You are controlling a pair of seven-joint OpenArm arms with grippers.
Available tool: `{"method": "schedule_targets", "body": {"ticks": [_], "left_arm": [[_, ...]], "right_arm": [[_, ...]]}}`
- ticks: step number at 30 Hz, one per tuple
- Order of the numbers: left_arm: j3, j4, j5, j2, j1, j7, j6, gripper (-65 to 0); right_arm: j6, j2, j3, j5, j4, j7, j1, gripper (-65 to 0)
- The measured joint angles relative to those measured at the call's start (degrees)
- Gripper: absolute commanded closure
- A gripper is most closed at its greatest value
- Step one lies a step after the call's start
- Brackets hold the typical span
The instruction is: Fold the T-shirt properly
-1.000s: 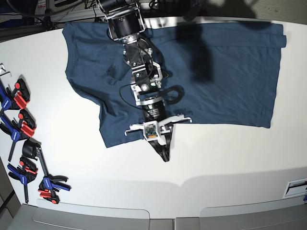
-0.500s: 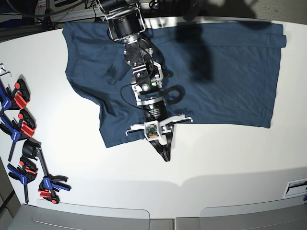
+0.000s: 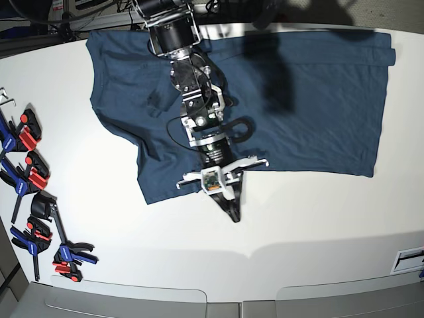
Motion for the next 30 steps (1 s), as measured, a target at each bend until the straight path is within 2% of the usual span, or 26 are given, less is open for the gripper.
{"method": "schedule_targets", "body": {"ticks": [7,9,11,17,19,21,30], "left_arm": [[0.00,0.00,0.04,0.00,0.00,0.00,-0.02,0.0],[0.00,0.00,0.04,0.00,0.02,0.00,0.00,0.0],[0.00,0.00,0.04,0.00,0.00,0.00,0.00,0.0],[0.00,0.00,0.04,0.00,0.02,-0.02,0.00,0.0],[0.00,0.00,0.07,0.00,0.00,-0.02,-0.02,0.0],[0.00,0.00,0.04,0.00,0.00,-0.02,0.00,0.0],[0.00,0.00,0.02,0.00,0.00,-0.02,0.00,0.0]], "right_arm": [[22.29,-0.02,-0.02,-0.48,0.00,8.20,0.02,0.0],[28.44,-0.04,-0.02,-0.85,0.00,12.31,0.02,0.0],[33.14,-0.04,-0.02,-1.11,0.00,17.70,0.02,0.0],[33.11,-0.02,-0.02,-0.37,0.02,39.56,0.15,0.0],[33.11,-0.04,-0.02,-0.26,0.02,43.91,0.11,0.0],[33.11,-0.02,-0.02,-0.24,0.02,45.77,0.13,0.0],[33.11,-0.04,-0.02,-0.26,0.02,45.64,0.11,0.0]]}}
